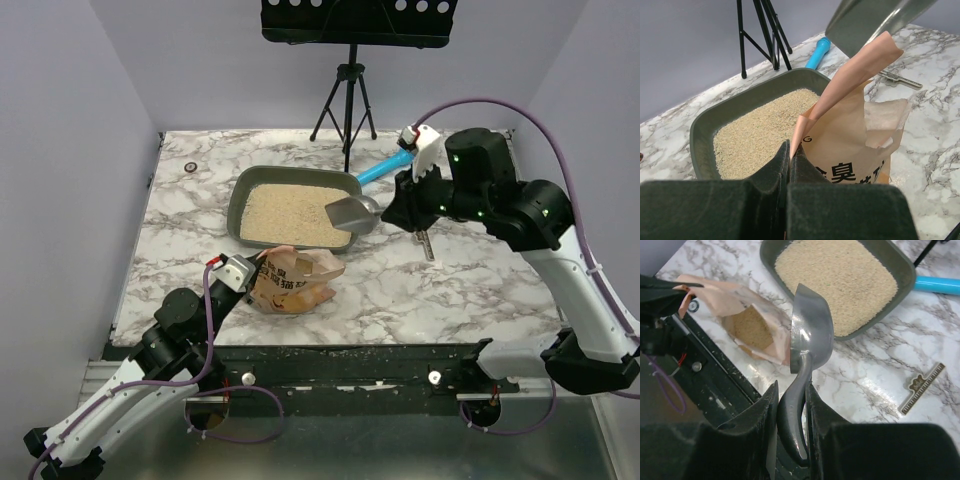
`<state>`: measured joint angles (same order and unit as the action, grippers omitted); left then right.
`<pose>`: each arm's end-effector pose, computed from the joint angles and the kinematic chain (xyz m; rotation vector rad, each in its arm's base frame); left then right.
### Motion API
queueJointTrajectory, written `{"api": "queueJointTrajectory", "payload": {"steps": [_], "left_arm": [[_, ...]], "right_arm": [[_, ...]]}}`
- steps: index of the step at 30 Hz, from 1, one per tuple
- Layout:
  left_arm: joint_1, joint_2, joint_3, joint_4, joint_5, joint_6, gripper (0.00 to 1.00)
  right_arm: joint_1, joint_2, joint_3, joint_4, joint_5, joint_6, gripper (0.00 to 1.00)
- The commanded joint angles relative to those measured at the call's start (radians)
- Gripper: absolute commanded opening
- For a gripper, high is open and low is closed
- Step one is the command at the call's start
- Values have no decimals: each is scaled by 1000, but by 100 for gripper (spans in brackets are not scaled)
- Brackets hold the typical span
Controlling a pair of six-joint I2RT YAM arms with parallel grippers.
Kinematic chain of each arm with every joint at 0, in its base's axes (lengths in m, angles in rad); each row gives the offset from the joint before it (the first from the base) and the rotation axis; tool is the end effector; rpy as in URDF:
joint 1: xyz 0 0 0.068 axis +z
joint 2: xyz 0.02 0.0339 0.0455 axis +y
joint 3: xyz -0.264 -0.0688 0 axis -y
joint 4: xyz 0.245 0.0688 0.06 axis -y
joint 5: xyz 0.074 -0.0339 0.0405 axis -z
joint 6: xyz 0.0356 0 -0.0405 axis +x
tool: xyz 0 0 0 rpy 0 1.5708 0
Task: Fill the litter box with clean litter
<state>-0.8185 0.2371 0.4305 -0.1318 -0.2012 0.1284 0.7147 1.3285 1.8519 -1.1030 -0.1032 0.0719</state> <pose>0.0742 -0.0689 0.2882 0.5460 1.4225 -0.4011 0.1716 0.1538 0.4843 -0.7535 2.0686 0.5609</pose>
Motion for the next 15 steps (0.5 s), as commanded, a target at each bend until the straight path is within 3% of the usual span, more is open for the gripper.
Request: {"api": "queueJointTrajectory", "payload": {"steps": [1,15], "left_arm": [[7,-10,42,38,-10,-12,0],[7,1,40,41,-6,-13,0]], "right_arm": [[17,-18,-86,38,-142,-34,1],[81,32,-152,84,-204,-58,1]]}}
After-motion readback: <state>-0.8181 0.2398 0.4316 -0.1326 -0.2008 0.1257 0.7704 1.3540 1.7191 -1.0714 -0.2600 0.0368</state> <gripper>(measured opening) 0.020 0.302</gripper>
